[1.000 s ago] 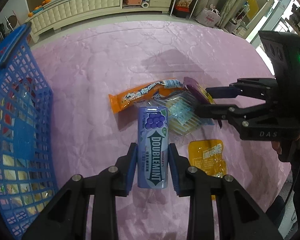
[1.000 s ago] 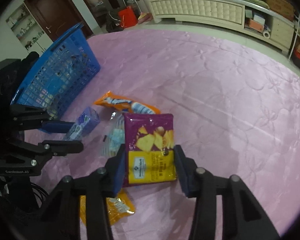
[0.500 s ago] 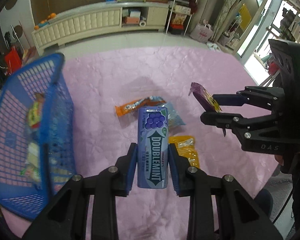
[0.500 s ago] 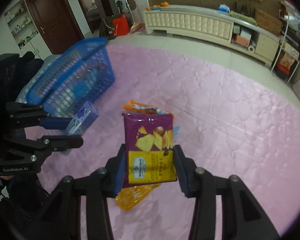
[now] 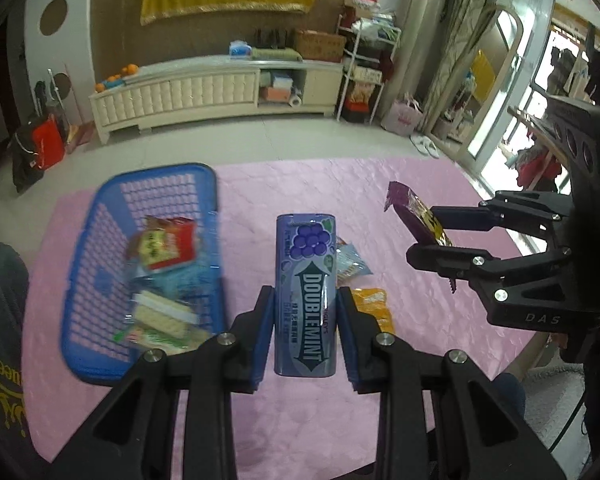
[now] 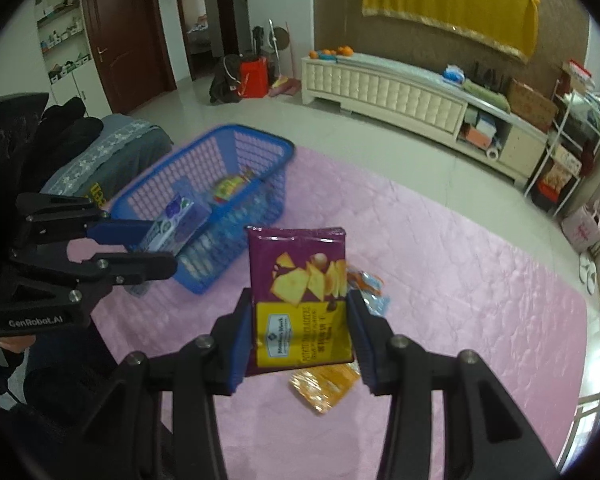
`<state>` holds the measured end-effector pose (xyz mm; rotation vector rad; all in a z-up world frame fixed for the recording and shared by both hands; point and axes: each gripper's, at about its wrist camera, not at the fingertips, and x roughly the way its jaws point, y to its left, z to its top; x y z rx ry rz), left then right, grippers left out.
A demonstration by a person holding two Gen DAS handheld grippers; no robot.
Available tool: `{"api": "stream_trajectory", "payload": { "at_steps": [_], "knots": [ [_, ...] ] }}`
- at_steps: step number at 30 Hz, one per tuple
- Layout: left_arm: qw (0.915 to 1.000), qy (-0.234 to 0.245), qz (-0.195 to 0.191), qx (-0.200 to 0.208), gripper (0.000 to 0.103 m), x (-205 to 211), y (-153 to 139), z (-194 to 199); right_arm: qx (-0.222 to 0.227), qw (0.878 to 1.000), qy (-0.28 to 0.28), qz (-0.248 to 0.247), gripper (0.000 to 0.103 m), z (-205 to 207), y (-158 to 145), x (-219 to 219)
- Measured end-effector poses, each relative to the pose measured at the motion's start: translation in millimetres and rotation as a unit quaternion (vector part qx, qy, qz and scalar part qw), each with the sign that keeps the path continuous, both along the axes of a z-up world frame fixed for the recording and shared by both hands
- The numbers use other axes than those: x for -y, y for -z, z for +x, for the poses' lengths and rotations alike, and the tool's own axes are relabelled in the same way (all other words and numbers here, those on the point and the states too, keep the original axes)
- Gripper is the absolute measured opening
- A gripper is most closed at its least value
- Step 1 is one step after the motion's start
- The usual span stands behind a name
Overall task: Organize snacks
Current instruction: 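Carry both snacks to the basket and release the chip bag from the right tool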
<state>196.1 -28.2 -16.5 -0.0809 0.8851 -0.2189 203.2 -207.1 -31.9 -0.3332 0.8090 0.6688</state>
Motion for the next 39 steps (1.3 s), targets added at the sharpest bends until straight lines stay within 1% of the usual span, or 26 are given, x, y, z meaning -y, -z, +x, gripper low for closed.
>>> {"api": "stream_trajectory", "payload": {
  "at_steps": [4,8,10,14,18,21,23,25,28,31,32,33,34,35,36,39],
  "knots": [
    [0.9998,-0.017,0.000,0.010,0.028,-30,-7,-11,0.008,1.000,0.001,0.000,0.050,-3,-2,-33],
    [0.9994,-0.034,0.005,0.007,0.028,-63,-6,-16,0.002,1.000,0.000,0.000,0.050,-1,4,-60],
    [0.9991,-0.042,0.001,0.003,0.028,-78,-2,-13,-0.005,1.000,0.001,-0.004,0.050,-1,7,-76],
    [0.9980,-0.061,-0.016,-0.009,0.028,-112,10,-7,-0.015,0.999,0.006,-0.029,0.050,6,16,-107],
    [0.9968,-0.075,-0.023,-0.013,0.028,-131,22,-5,-0.022,0.999,0.002,-0.041,0.050,12,24,-134],
    [0.9954,-0.088,-0.035,-0.013,0.028,-147,29,-6,-0.032,0.997,-0.010,-0.066,0.050,16,37,-156],
    [0.9941,-0.100,-0.042,-0.006,0.028,-153,28,-11,-0.034,0.995,-0.019,-0.089,0.050,20,47,-170],
    [0.9931,-0.105,-0.052,-0.008,0.028,-164,31,-13,-0.037,0.993,-0.024,-0.112,0.050,23,57,-184],
    [0.9925,-0.113,-0.045,-0.005,0.028,-169,30,-17,-0.053,0.989,-0.015,-0.134,0.050,29,73,-196],
    [0.9913,-0.120,-0.053,-0.004,0.028,-177,30,-21,-0.049,0.987,-0.009,-0.156,0.050,31,83,-204],
    [0.9909,-0.122,-0.056,-0.001,0.028,-178,29,-23,-0.049,0.986,-0.008,-0.159,0.051,32,84,-206],
    [0.9907,-0.122,-0.060,0.003,0.028,-179,29,-26,-0.049,0.985,-0.005,-0.163,0.057,33,85,-208],
    [0.9906,-0.122,-0.062,0.004,0.028,-179,28,-29,-0.052,0.984,-0.002,-0.168,0.066,35,86,-210],
    [0.9903,-0.122,-0.065,0.003,0.028,-183,29,-30,-0.056,0.985,-0.006,-0.166,0.069,35,86,-210],
    [0.9903,-0.122,-0.065,0.000,0.028,-183,29,-32,-0.056,0.985,-0.007,-0.162,0.075,34,84,-211],
    [0.9905,-0.122,-0.062,-0.005,0.028,-182,29,-35,-0.022,0.986,0.003,-0.165,0.084,28,75,-209]
  ]
}}
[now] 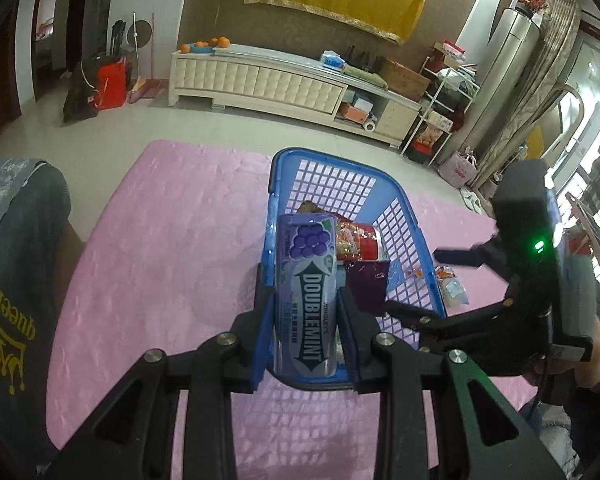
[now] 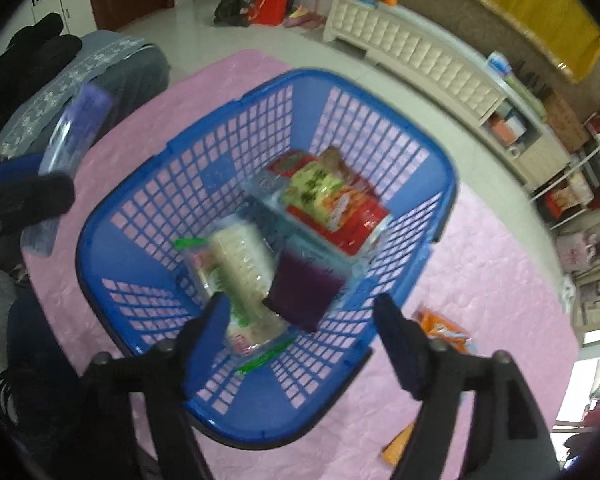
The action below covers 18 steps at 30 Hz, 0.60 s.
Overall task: Organize snacks
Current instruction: 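Carry both snacks to the basket and release the chip bag from the right tool, then lower the gum tube into the basket and open the left tool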
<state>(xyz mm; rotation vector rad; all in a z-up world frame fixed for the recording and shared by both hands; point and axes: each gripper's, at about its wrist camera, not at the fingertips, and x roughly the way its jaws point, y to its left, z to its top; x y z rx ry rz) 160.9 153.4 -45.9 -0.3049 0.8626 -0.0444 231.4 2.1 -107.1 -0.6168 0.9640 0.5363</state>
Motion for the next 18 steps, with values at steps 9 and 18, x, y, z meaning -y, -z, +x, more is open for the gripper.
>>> {"api": "stream_trajectory", "payload": {
  "at_steps": [9,18],
  "knots": [
    [0.9996,0.016,0.018,-0.017,0.028,22,-2,10,0.011,0.999,0.020,0.034,0.085,-10,-16,30],
    [0.9968,0.042,0.047,-0.051,0.028,56,8,35,-0.006,0.996,0.059,0.069,0.085,-1,-18,63]
  ]
}}
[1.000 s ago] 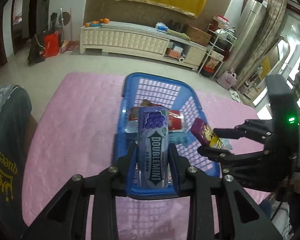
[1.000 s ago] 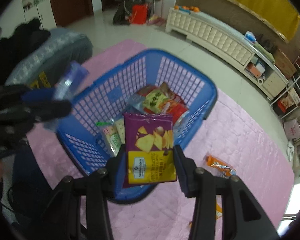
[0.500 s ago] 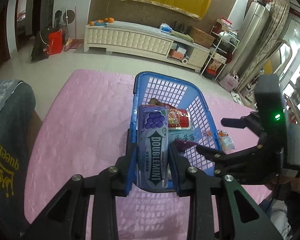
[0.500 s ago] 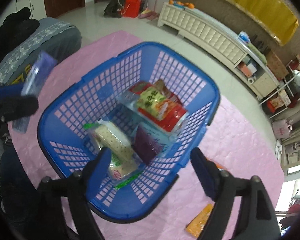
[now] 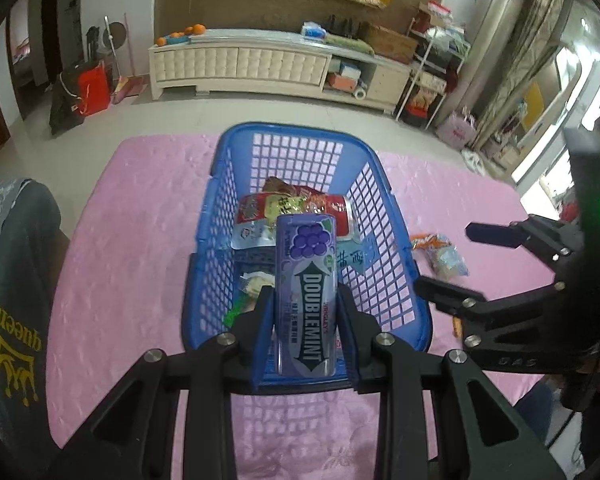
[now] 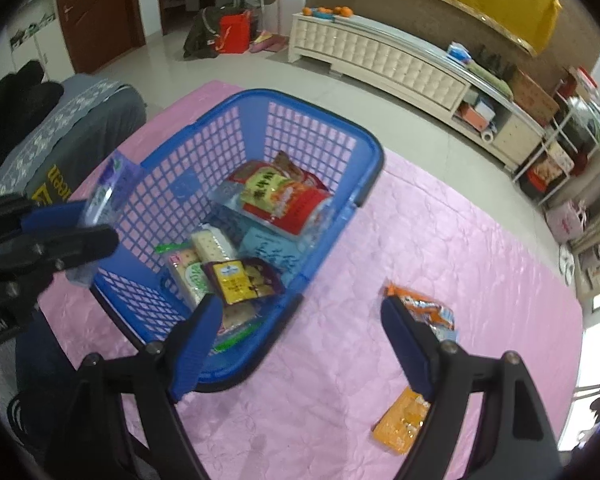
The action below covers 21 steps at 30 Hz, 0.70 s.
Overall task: Organize snacks
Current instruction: 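Lower the gum tube into the basket and open the left tool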
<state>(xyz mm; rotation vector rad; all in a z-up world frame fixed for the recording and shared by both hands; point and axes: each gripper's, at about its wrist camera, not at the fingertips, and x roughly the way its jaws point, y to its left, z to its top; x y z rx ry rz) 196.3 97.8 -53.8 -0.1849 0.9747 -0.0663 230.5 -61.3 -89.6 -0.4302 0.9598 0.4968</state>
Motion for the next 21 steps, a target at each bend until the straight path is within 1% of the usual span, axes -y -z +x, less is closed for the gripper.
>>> {"api": "stream_trajectory", "payload": {
  "at_steps": [2,6,9,13,16,17,18,20,21],
  "knots": [
    [0.9999,0.006,0.006,-0.013,0.028,5,6,8,-0.007,1.000,0.007,0.013,0.085,4,1,6],
    [0.9991,0.012,0.004,-0.039,0.028,14,18,26,-0.027,0.998,0.022,0.043,0.085,11,6,19],
    [0.9981,0.018,0.007,-0.059,0.028,22,29,38,-0.033,0.998,0.030,0.053,0.085,17,12,26],
    [0.9969,0.025,0.013,-0.074,0.028,33,40,53,-0.038,0.996,0.037,0.076,0.085,22,15,38],
    [0.9961,0.037,0.024,-0.076,0.028,42,46,61,-0.038,0.996,0.037,0.075,0.085,26,15,42],
    [0.9961,0.040,0.030,-0.073,0.032,46,47,63,-0.038,0.996,0.037,0.076,0.085,27,15,43],
    [0.9959,0.038,0.038,-0.073,0.045,49,47,65,-0.039,0.996,0.039,0.076,0.085,28,15,45],
    [0.9961,0.029,0.045,-0.070,0.063,50,46,66,-0.039,0.995,0.042,0.078,0.085,29,15,50],
    [0.9966,0.028,0.042,-0.066,0.064,50,44,65,-0.040,0.995,0.044,0.079,0.085,28,15,53]
  ]
}}
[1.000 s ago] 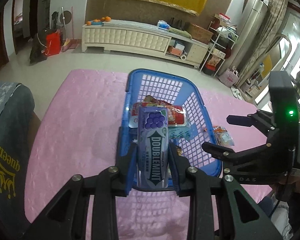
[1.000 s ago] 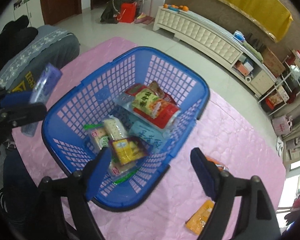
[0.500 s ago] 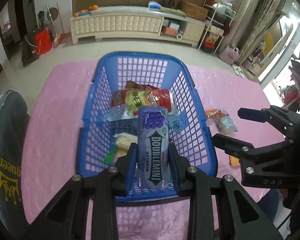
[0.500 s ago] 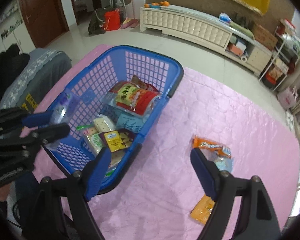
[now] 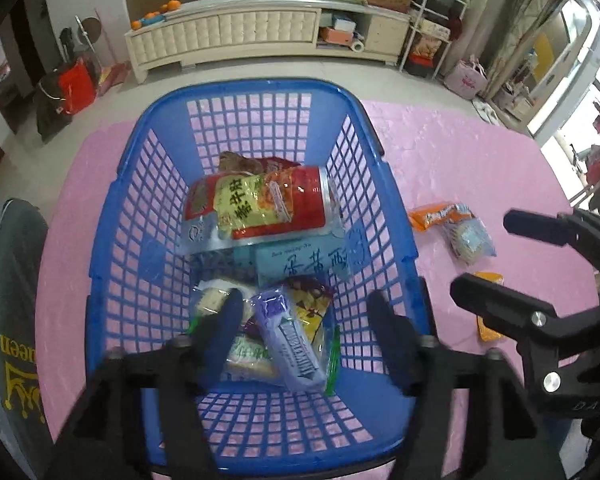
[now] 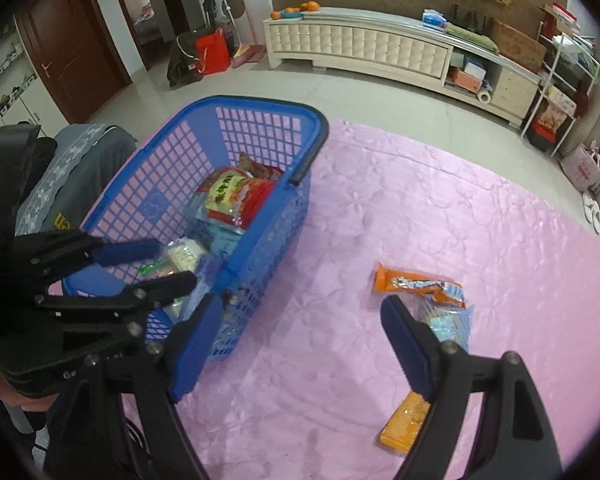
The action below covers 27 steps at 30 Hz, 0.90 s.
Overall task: Organize snacks
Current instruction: 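Lower the gum tube into the basket and open the left tool, then move both tools from the basket toward the remaining snacks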
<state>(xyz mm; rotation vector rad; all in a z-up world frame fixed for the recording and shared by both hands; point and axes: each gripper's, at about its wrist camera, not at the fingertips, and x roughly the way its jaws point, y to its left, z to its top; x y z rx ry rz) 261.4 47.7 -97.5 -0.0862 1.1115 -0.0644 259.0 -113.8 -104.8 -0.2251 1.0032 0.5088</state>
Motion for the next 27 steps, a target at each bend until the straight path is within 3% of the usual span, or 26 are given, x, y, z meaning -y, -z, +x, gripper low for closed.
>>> {"api": "stream_trajectory", "payload": {
  "at_steps": [17,27],
  "knots": [
    [0.9978,0.019,-0.008,0.063,0.077,23,-61,-60,0.020,0.999,0.036,0.010,0.085,-45,-40,46],
    [0.9944,0.045,-0.013,0.095,0.082,67,-87,-92,0.035,0.996,0.075,0.018,0.085,-79,-54,92]
  ]
}}
